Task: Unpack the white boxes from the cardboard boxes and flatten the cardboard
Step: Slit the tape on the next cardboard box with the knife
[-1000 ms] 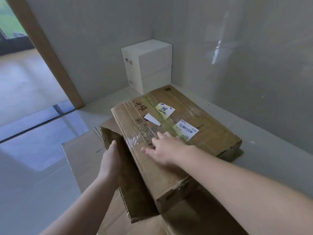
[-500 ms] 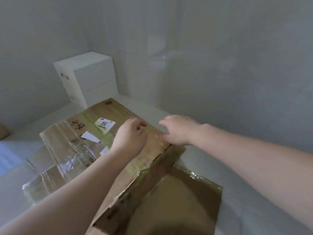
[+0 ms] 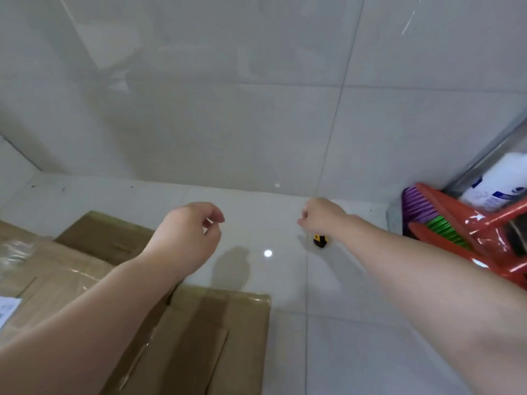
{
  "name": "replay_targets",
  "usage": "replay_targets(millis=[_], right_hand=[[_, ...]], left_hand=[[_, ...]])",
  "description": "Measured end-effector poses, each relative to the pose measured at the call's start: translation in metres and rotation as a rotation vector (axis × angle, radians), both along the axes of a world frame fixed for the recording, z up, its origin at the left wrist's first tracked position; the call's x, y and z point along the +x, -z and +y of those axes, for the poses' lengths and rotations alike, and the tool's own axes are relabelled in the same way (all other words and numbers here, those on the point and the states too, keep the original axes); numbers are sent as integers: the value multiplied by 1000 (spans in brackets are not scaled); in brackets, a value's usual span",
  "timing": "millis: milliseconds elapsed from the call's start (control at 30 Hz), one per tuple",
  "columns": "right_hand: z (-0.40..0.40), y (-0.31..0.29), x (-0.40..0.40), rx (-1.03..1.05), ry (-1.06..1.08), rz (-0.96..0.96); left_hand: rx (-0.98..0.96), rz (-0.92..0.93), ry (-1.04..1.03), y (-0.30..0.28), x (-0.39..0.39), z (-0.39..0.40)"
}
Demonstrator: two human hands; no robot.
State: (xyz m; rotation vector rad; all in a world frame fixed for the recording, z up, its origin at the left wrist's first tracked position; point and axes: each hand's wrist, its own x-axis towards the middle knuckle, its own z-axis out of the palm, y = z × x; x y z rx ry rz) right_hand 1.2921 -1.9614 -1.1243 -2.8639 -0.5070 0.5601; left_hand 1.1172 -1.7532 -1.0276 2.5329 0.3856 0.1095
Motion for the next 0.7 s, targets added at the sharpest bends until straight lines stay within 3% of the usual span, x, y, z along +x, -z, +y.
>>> replay_targets(millis=[333, 600, 700], right_hand=[[-38, 99, 45, 26, 370, 120], [-16, 108, 41, 81, 438, 81], [-3, 98, 38, 222, 493, 125]], left_hand=[[-49, 121, 2, 45, 33, -16], [-109, 168, -58, 55, 27, -1], [-120, 142, -55, 48, 23, 4]])
